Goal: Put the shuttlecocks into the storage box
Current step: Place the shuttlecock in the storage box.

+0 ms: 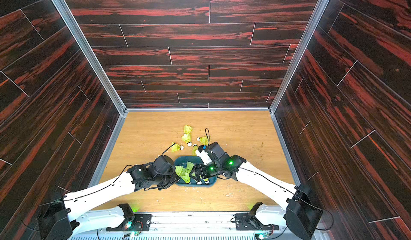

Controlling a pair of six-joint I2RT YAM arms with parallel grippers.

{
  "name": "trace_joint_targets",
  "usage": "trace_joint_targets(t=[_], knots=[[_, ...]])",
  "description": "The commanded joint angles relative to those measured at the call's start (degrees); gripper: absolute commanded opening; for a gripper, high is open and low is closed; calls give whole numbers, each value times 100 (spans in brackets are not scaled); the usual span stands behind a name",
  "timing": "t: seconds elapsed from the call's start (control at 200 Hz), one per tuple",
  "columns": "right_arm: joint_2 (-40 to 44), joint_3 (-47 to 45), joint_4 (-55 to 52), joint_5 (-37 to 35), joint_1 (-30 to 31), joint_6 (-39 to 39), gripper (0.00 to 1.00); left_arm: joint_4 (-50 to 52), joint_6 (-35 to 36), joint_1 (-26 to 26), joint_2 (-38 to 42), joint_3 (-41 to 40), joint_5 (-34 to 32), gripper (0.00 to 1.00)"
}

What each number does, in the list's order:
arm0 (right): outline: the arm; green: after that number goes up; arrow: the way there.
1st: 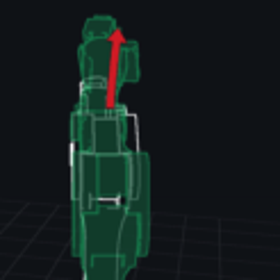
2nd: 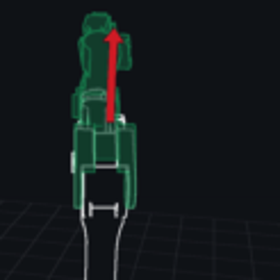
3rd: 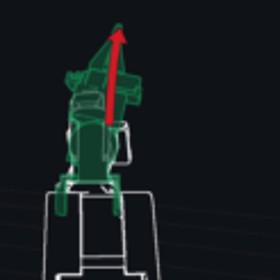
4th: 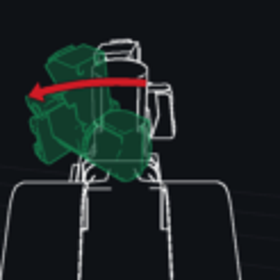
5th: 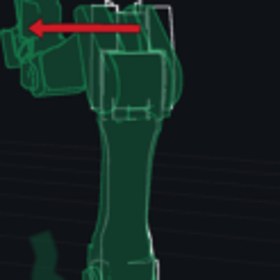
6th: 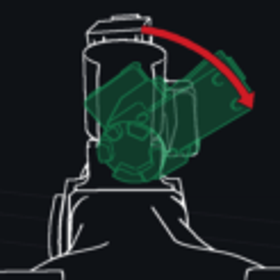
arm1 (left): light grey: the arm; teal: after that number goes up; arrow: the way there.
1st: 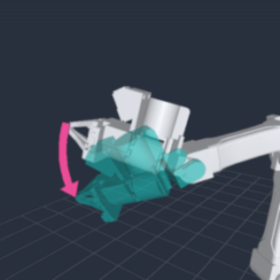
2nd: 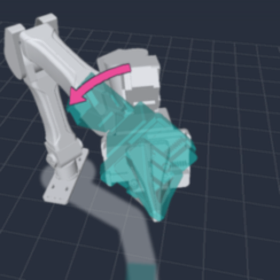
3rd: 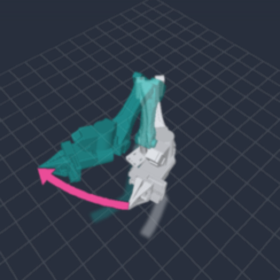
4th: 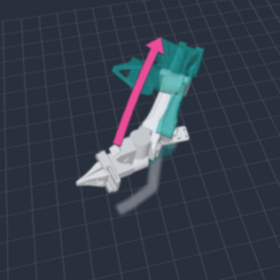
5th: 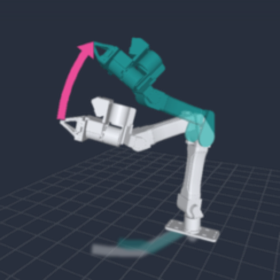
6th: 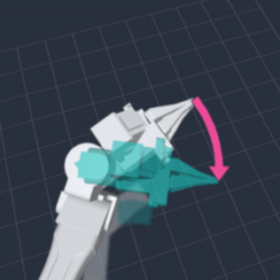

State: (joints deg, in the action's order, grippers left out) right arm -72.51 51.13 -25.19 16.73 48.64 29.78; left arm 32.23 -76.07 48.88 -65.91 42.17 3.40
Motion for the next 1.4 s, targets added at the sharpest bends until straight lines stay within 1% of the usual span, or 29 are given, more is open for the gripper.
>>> trace_joint_targets(t=[0.0, 0.05, 0.135, 0.421, 0.531, 0.636, 0.666, 0.742, 0.992, 1.112, 1.147, 1.258, 1.333, 1.398], knots=[[44, -29, 14, -30, 33, -16, 85, 157, 30, 25, 118, -7, -68, 31], [45, -31, 7, -37, 38, -16, 85, 132, 15, 24, 92, -21, -59, 32], [61, -25, 5, -47, 32, -3, 85, 126, 41, 29, 56, 17, -74, 36], [117, -88, 10, -32, 31, 45, 85, 126, 43, 36, 40, -12, -67, 36], [130, -115, 10, -30, 36, 36, 85, 121, 40, 44, 43, -15, -42, 42], [128, -104, 7, -35, 32, 37, 85, 126, 58, 44, 17, -5, -41, 51], [132, -104, 16, -30, 32, 45, 85, 124, 58, 49, 17, -3, -50, 52], [141, -112, 18, -32, 38, 54, 85, 124, 61, 42, 43, 32, -88, 51], [193, -156, 14, -43, 36, 63, 85, 439, 73, 53, 260, 219, -258, 37], [144, -109, -23, -118, 40, 4, 84, 422, -1, 43, 357, 192, -303, 35], [103, -78, -74, -180, 59, -32, 83, 392, -36, 47, 376, 195, -326, 34], [-159, 160, -430, -680, 308, -210, 70, 263, -69, 52, 403, 238, -394, 30], [-327, 339, -588, -1085, 584, -223, 68, 131, -52, 51, 350, 267, -405, 30], [-514, 461, -694, -1298, 754, -177, 65, 125, 46, 45, 254, 336, -480, 30]])
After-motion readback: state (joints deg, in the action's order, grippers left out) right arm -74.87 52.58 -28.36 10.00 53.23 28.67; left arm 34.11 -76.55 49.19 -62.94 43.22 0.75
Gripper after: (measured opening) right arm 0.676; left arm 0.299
